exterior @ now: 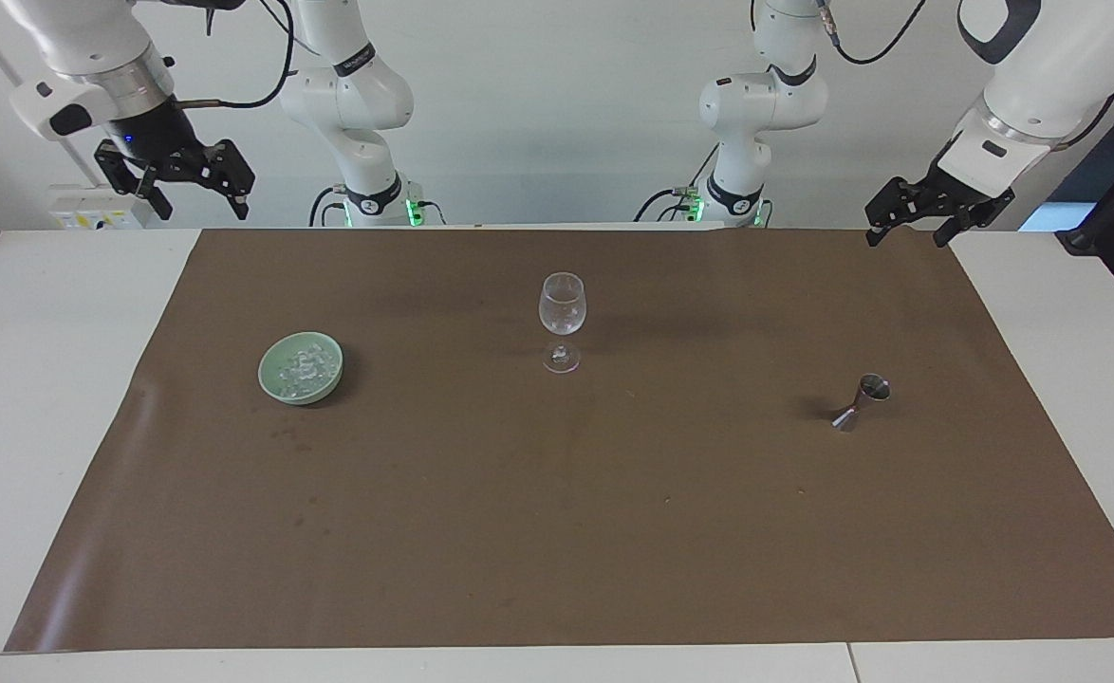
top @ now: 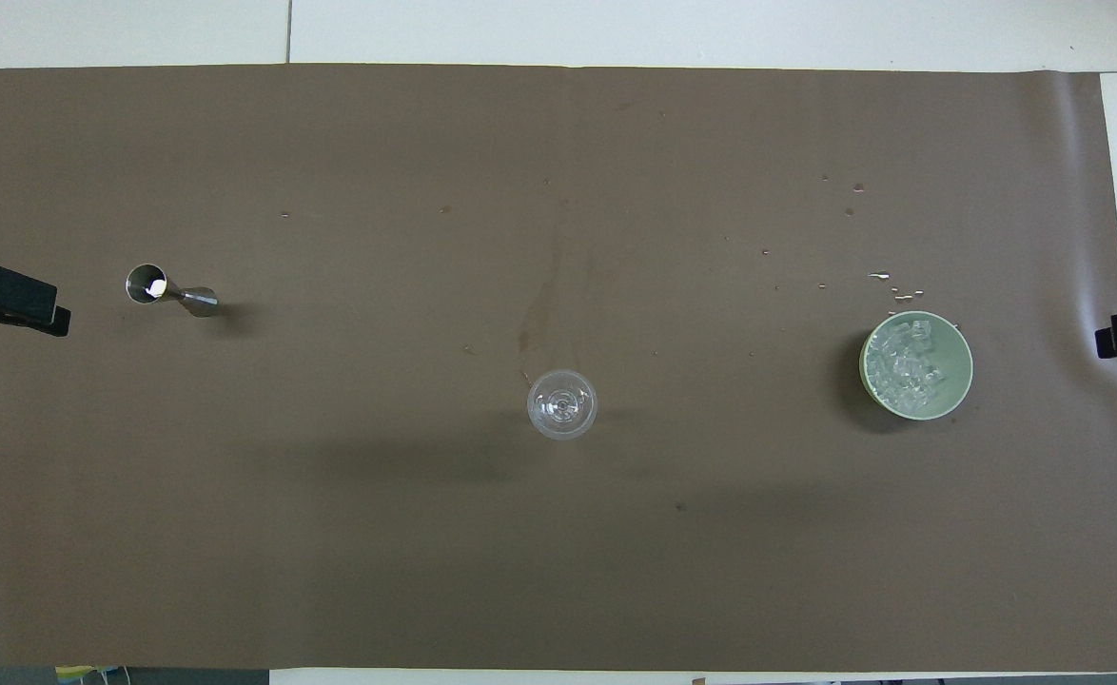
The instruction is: Pour wine and add ice with both arms
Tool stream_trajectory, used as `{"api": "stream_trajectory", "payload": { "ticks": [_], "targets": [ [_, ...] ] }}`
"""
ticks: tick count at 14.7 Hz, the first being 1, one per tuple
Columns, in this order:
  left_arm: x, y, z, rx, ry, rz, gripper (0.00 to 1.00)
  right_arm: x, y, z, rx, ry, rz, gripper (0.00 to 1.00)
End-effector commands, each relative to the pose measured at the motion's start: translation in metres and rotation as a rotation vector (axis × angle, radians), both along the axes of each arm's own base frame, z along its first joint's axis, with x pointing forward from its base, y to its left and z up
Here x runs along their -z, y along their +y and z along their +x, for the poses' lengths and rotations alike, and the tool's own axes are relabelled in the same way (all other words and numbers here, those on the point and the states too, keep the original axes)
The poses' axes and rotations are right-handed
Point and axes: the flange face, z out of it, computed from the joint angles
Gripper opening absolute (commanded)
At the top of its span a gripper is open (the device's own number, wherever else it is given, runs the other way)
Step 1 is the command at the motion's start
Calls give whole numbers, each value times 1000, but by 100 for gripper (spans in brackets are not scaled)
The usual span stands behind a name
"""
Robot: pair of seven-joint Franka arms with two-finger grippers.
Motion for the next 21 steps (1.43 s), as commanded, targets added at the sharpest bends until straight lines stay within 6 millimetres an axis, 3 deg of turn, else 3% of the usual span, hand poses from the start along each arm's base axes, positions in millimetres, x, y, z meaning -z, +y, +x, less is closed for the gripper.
{"api": "stream_trajectory", "payload": {
  "ticks": [1, 7, 9, 11, 13, 14, 16, 17, 20, 21],
  "targets": [
    [-2, 3, -3, 6, 7, 16, 100, 1, 0, -3, 13, 11, 0, 100],
    [-4, 1, -8, -14, 30, 9, 100, 1, 0, -3, 13, 11, 0, 100],
    [-3, 3, -4, -174, 31, -42, 100, 1, 0, -3, 13, 11, 0, 100],
    [5, 21, 2, -399, 70, -101, 100, 1, 0, -3, 13, 11, -1, 100],
    [27, 30, 18, -684, 138, -142, 100, 2, 0, -2, 13, 13, 1, 100],
    [35, 49, 26, -767, 152, -183, 100, 1, 0, -3, 13, 11, -1, 100],
    [65, 66, 48, -909, 230, -212, 100, 3, 0, -2, 13, 15, -1, 100],
    [76, 89, 59, -1010, 257, -247, 100, 1, 0, -3, 13, 11, 0, 100],
    [125, 127, 83, -1180, 314, -300, 100, 1, 0, -3, 13, 11, 0, 100],
    [142, 130, 86, -1199, 350, -315, 100, 2, 0, -2, 13, 13, 1, 100]
  ]
}}
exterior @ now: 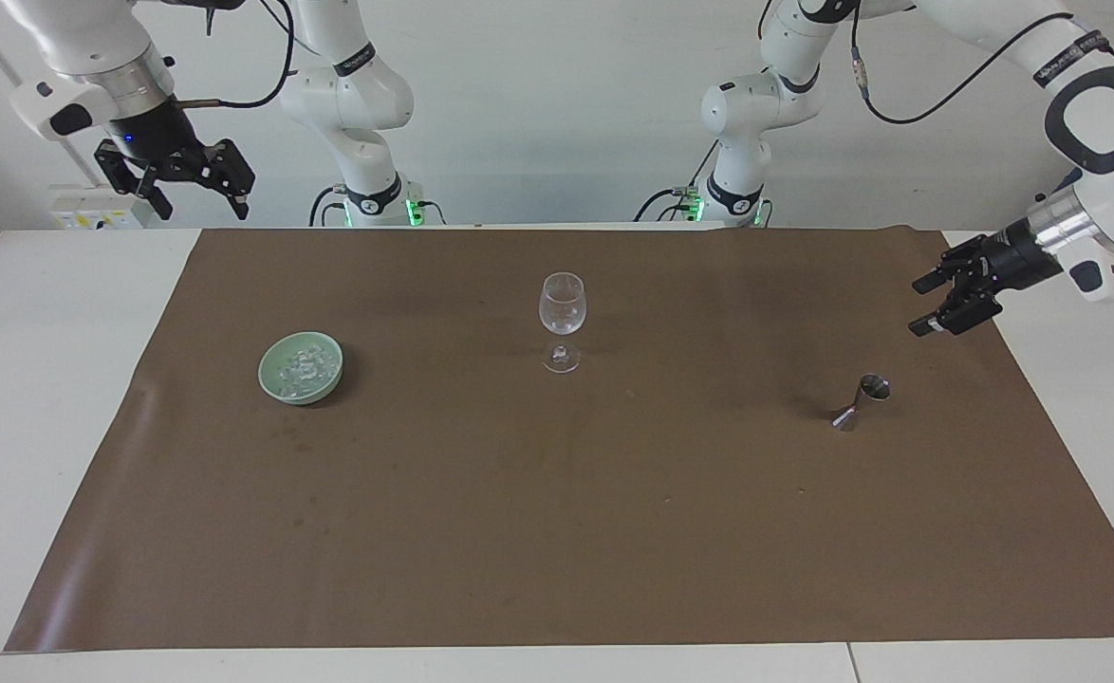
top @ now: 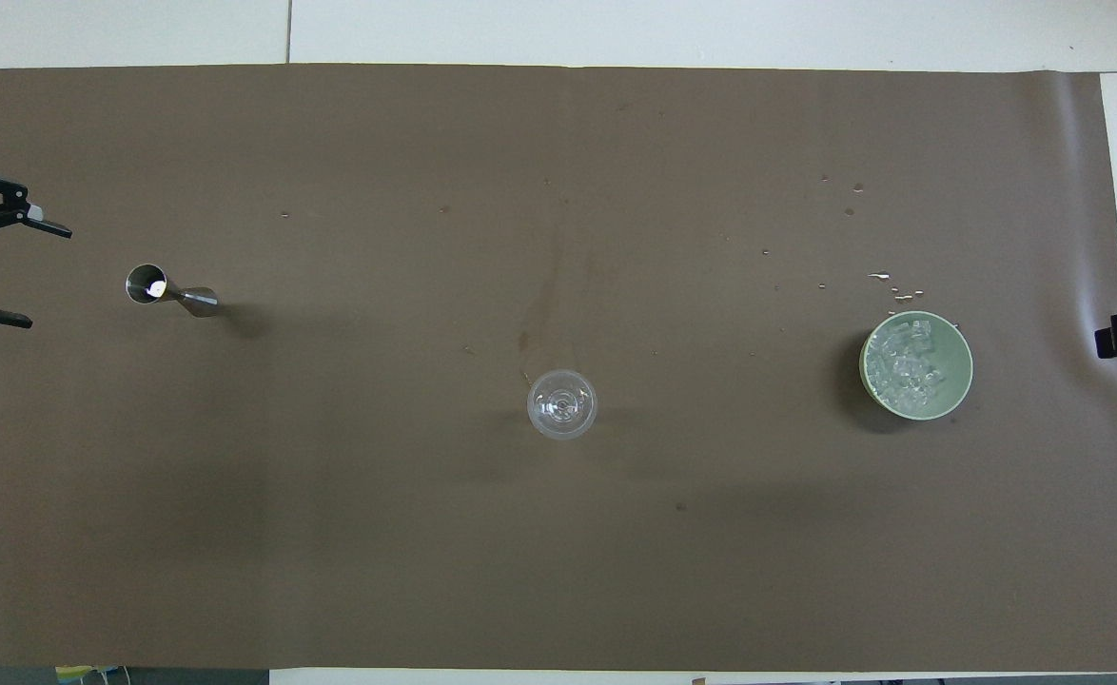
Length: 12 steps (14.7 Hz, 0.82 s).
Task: Pour wine and add ice with both arms
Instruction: 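Open the left gripper and move it toward the metal jigger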
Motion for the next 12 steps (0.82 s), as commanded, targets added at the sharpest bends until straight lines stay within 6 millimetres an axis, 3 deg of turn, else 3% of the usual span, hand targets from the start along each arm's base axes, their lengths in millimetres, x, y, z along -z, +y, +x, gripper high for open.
{"api": "stream_trajectory", "payload": {
  "ticks": [1, 8, 10, 11, 12],
  "targets": [
    [34, 23, 18, -118, 46, -67, 100, 2, 0, -2, 13, 13, 1, 100],
    [157, 94, 30, -415, 111, -370, 100, 1, 0, -3, 13, 11, 0, 100],
    [187, 105, 26, -487, 138, -418, 100, 2, 0, -2, 13, 13, 1, 100],
    [205, 100, 23, -510, 164, -411, 100, 2, 0, -2, 13, 13, 1, 100],
    [212, 104, 20, -574, 191, -395, 100, 1, 0, -3, 13, 11, 0, 100]
  ]
}}
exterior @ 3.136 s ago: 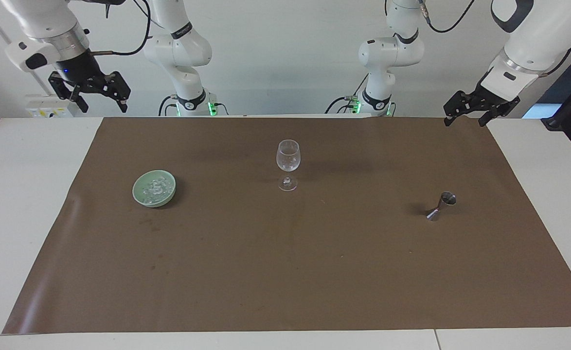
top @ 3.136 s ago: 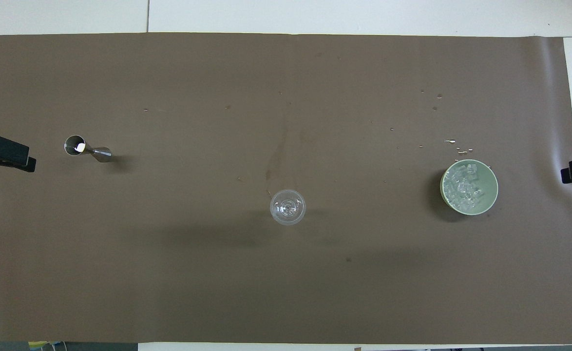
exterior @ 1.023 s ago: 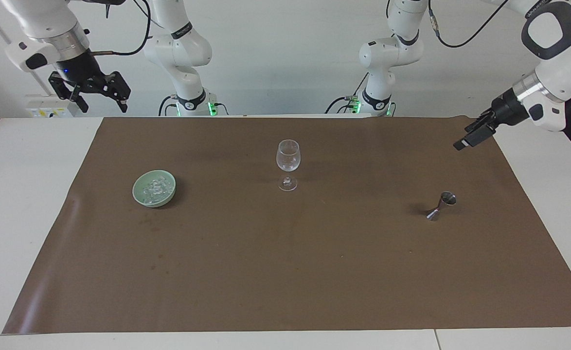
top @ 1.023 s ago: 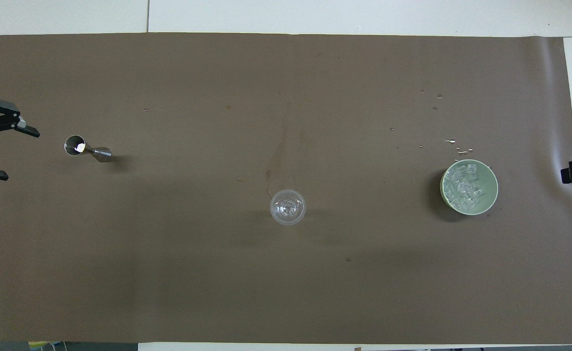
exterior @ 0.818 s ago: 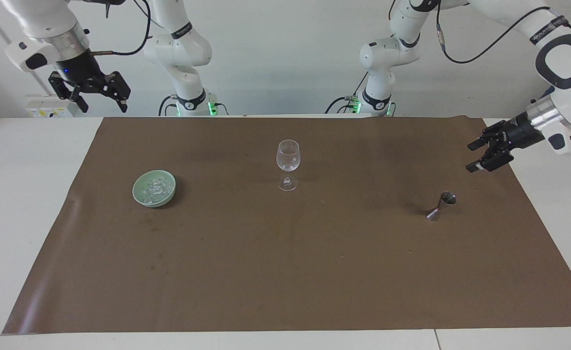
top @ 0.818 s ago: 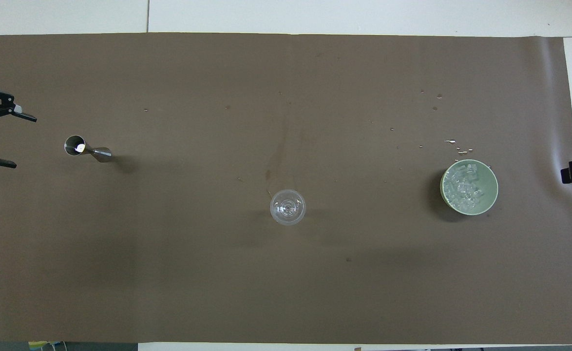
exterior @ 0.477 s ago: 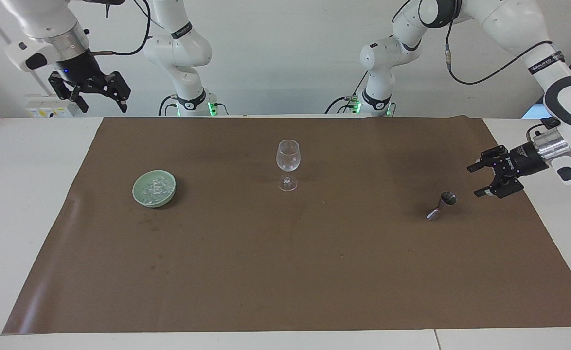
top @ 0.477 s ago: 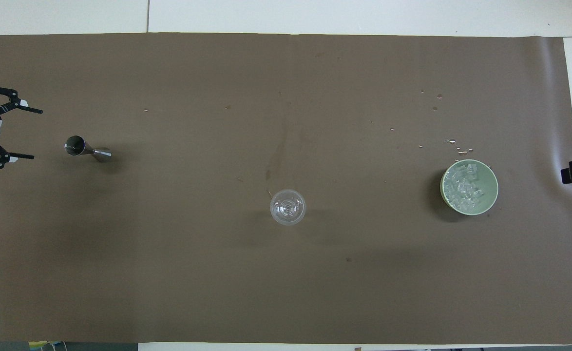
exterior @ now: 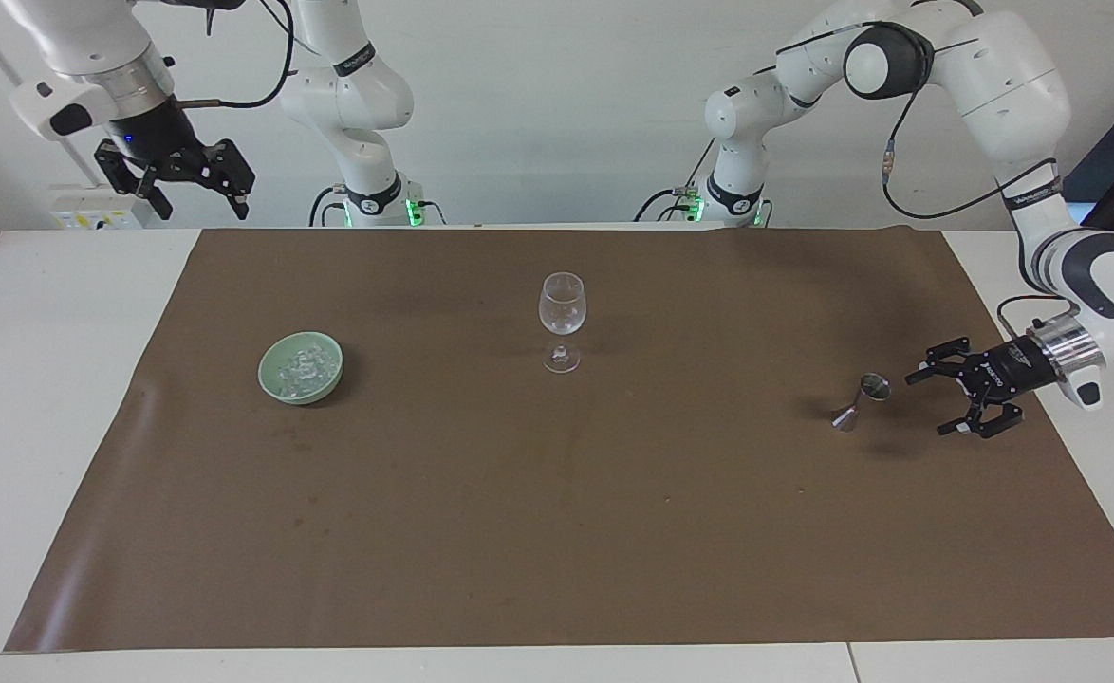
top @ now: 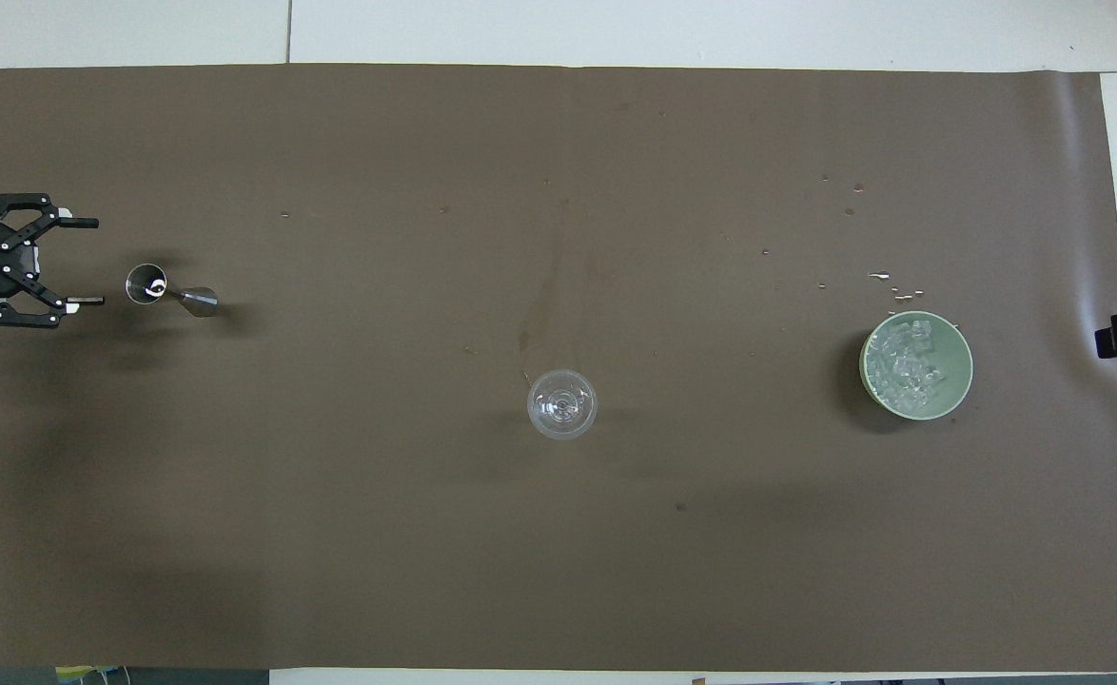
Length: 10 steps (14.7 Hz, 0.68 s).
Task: Pour wine and add ice with both arms
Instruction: 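Open the left gripper and move it toward the metal jigger, then close the left gripper on the metal jigger and lift it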
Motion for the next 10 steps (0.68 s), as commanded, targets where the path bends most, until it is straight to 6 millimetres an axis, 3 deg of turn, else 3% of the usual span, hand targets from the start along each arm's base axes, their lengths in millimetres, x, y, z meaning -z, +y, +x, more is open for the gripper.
{"api": "stream_trajectory", "payload": {
  "ticks": [1, 7, 10],
  "targets": [
    [15, 0, -8, -130, 106, -12, 100, 1, 0, -3, 13, 11, 0, 100],
    [34, -12, -32, -71, 49, -33, 100, 1, 0, -3, 13, 11, 0, 100],
    [50, -20, -56, -136, 4, -117, 100, 1, 0, -3, 13, 11, 0, 100]
  ]
}}
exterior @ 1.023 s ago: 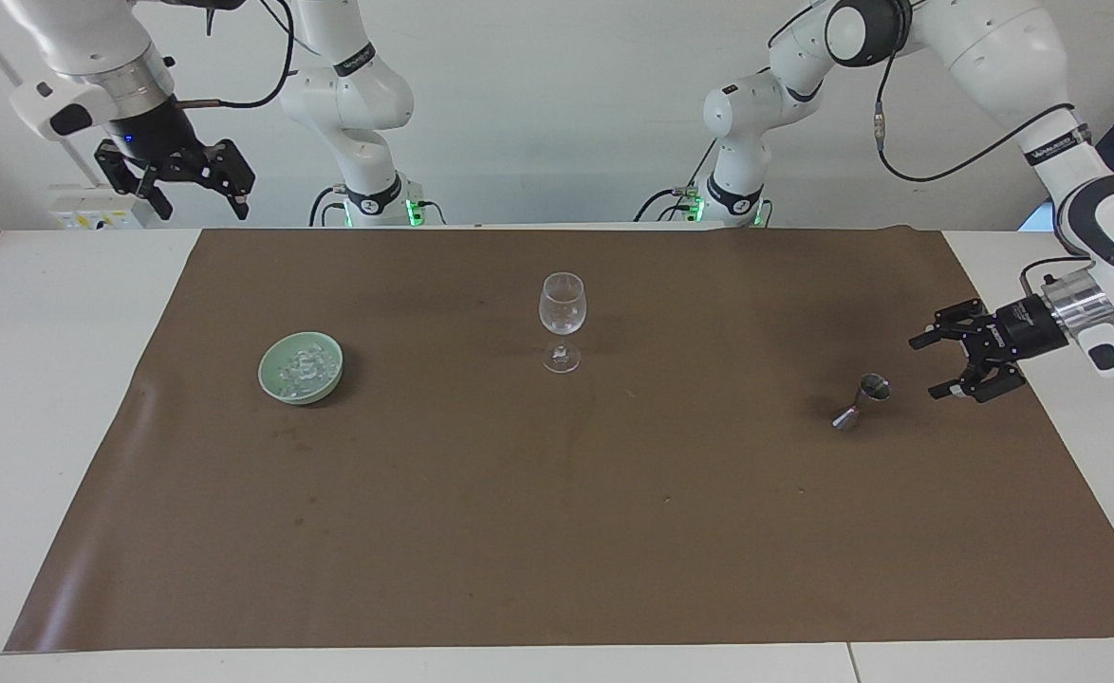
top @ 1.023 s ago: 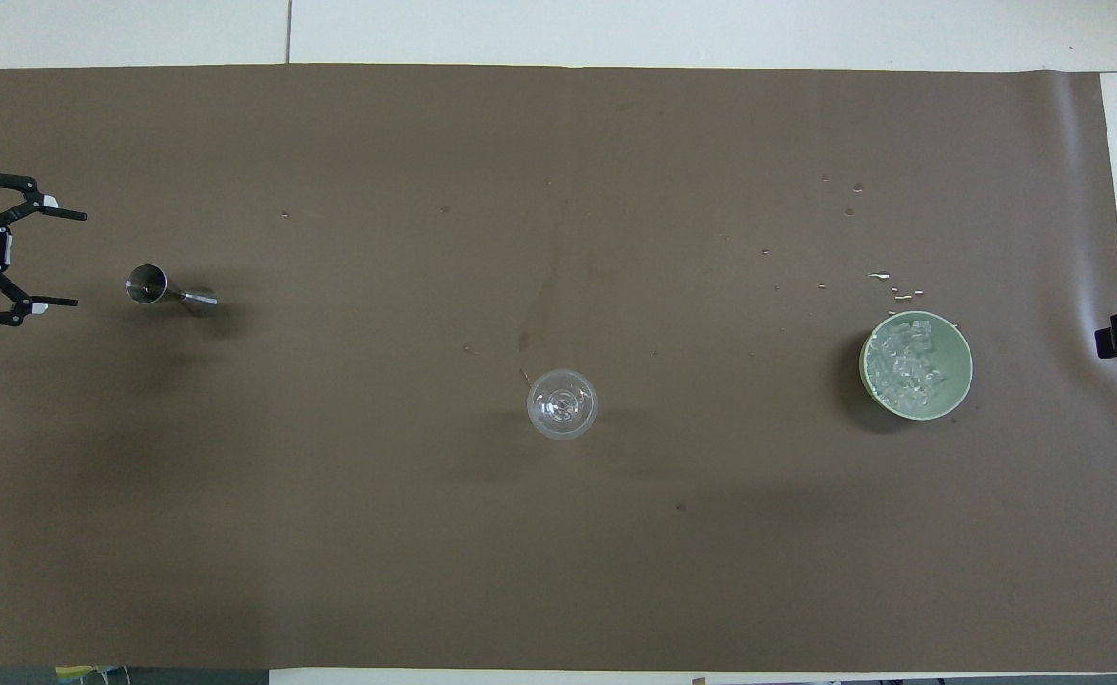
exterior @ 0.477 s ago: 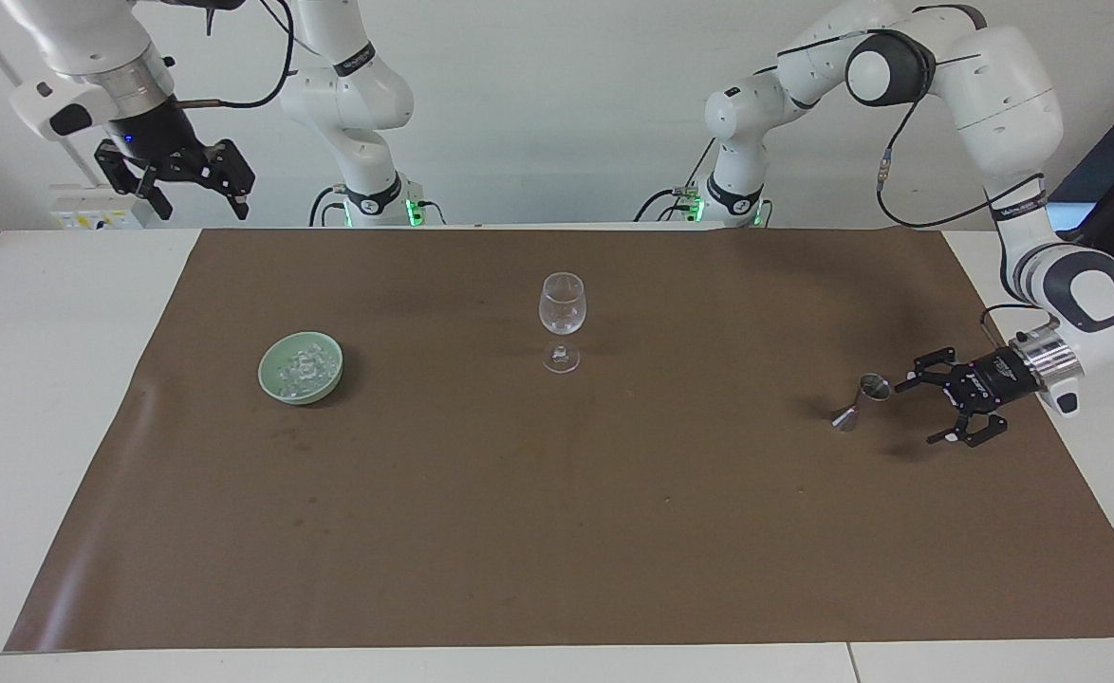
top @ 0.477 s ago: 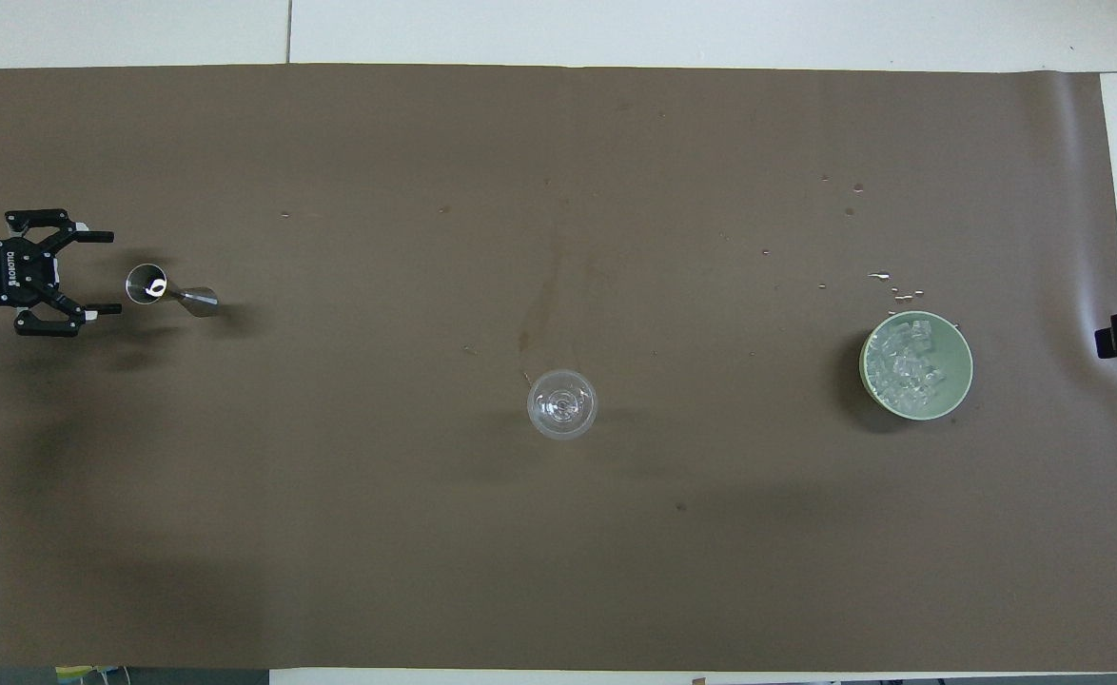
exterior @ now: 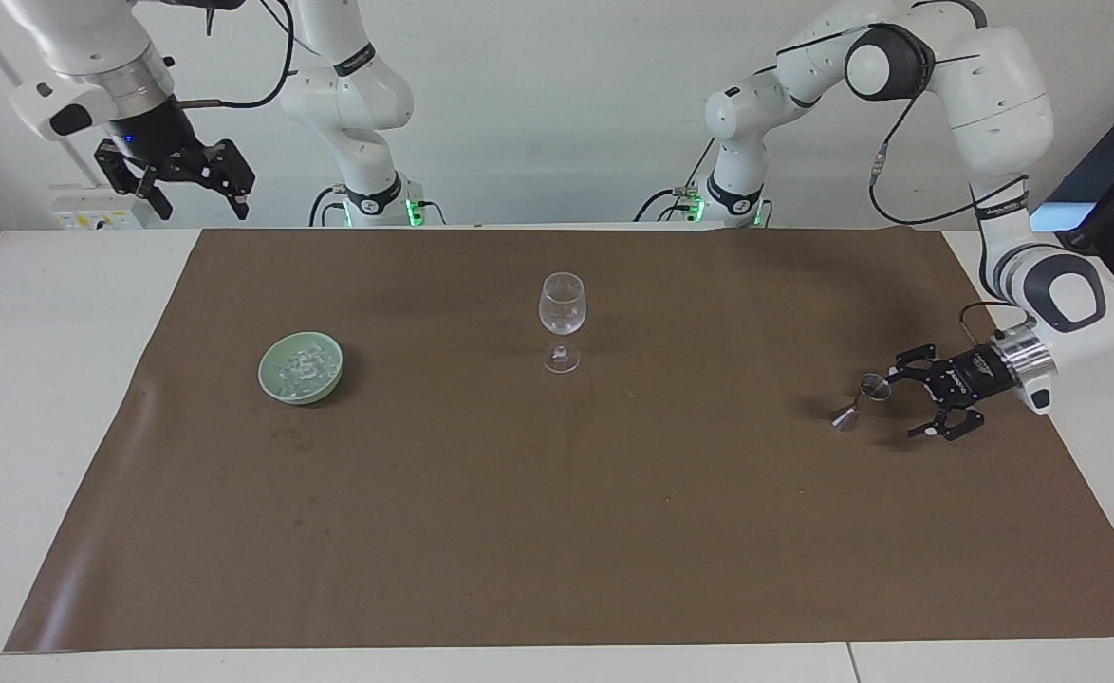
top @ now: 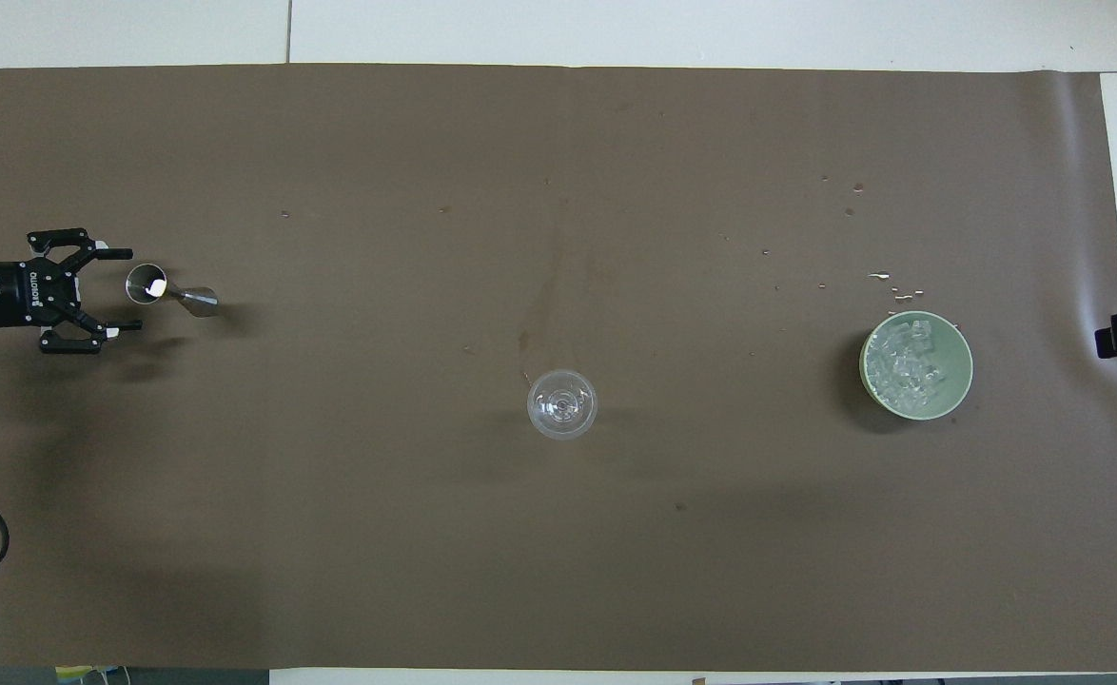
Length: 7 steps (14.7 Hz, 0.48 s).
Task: Pour wine and add ice with both arms
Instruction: 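Close the left gripper on the metal jigger and lift it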
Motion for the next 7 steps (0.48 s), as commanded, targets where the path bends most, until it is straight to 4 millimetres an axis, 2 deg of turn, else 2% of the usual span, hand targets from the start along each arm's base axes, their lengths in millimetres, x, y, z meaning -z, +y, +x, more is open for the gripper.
{"api": "stream_trajectory", "payload": {
  "ticks": [1, 3, 7],
  "targets": [
    [5, -11, -27, -66, -41, -47, 100, 1, 0, -3, 13, 11, 0, 100],
    [14, -24, -33, -100, -29, -80, 100, 1, 0, -3, 13, 11, 0, 100],
    [19, -35, -45, -116, -42, -119, 93, 1, 0, -3, 13, 11, 0, 100]
  ]
}}
